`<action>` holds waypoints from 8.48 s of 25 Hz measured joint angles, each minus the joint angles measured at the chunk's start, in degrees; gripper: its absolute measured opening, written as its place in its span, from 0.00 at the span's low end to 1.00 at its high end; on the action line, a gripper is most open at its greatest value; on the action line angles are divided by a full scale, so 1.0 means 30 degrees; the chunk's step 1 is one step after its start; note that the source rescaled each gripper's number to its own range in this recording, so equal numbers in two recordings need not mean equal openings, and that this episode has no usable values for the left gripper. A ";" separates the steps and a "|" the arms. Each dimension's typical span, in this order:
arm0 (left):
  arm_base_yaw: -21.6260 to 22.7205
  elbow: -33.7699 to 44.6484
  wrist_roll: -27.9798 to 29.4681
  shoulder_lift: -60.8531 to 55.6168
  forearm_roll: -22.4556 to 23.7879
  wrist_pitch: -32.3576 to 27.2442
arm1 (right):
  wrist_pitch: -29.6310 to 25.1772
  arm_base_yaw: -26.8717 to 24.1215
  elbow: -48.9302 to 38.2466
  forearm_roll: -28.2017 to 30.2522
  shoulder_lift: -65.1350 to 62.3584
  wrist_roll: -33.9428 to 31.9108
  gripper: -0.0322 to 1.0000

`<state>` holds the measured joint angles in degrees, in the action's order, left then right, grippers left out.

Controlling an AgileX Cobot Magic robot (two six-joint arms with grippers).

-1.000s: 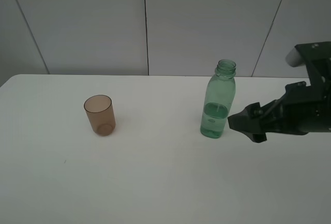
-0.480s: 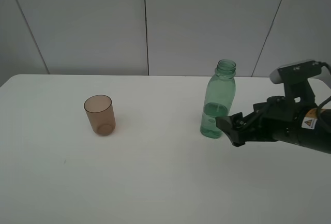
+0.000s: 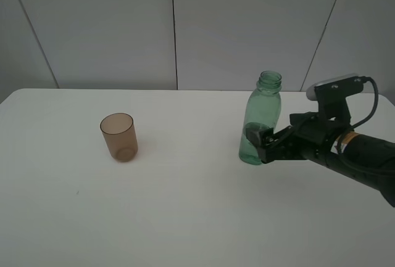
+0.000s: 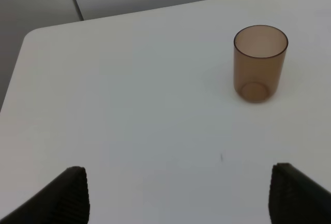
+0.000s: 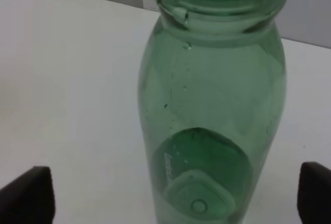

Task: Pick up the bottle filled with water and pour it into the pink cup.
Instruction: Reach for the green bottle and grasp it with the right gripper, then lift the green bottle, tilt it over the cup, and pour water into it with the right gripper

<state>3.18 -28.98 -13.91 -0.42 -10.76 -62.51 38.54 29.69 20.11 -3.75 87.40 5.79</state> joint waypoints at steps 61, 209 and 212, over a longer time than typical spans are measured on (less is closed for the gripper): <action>0.0000 0.0000 0.0000 0.0000 0.0000 0.0000 | 0.3563 0.0000 0.3735 -0.2080 0.5547 -0.1510 0.63; 0.0000 0.0000 0.0000 0.0000 0.0000 0.0000 | -2.7251 0.8062 2.8315 2.0569 1.4452 0.3498 0.03; 0.0000 0.0000 0.0000 0.0000 0.0000 0.0000 | -2.7251 0.8062 2.8315 2.1085 1.4452 0.3498 0.03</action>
<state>3.18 -28.98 -13.91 -0.42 -10.76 -62.51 -43.22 53.88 105.05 59.51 130.76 16.28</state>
